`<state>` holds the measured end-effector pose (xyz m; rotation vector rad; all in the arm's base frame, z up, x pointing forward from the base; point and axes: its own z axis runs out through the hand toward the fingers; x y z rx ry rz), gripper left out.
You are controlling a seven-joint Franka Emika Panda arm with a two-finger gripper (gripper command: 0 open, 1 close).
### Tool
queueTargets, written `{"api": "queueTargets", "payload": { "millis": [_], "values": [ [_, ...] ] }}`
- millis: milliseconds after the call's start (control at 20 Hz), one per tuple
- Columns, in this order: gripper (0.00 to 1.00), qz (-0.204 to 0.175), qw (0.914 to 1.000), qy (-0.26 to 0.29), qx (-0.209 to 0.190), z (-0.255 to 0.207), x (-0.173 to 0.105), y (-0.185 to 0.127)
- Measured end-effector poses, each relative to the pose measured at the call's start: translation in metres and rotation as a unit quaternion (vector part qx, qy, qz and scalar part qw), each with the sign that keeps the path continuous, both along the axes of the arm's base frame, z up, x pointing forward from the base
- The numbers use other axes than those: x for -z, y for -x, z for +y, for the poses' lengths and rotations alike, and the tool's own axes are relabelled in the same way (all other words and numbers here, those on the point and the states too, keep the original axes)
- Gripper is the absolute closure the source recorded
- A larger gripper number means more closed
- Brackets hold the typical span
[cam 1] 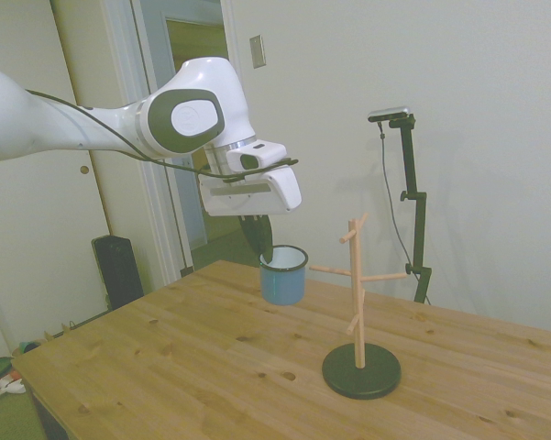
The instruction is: Hang the mug
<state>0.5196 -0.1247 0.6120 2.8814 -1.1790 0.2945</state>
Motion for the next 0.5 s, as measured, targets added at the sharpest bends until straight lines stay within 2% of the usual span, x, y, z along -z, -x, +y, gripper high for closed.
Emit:
{"api": "queueTargets", "payload": {
  "millis": [500],
  "values": [
    [1.00, 0.006, 1.0000, 0.000, 0.001, -0.0019, 0.0061, -0.0075]
  ]
}}
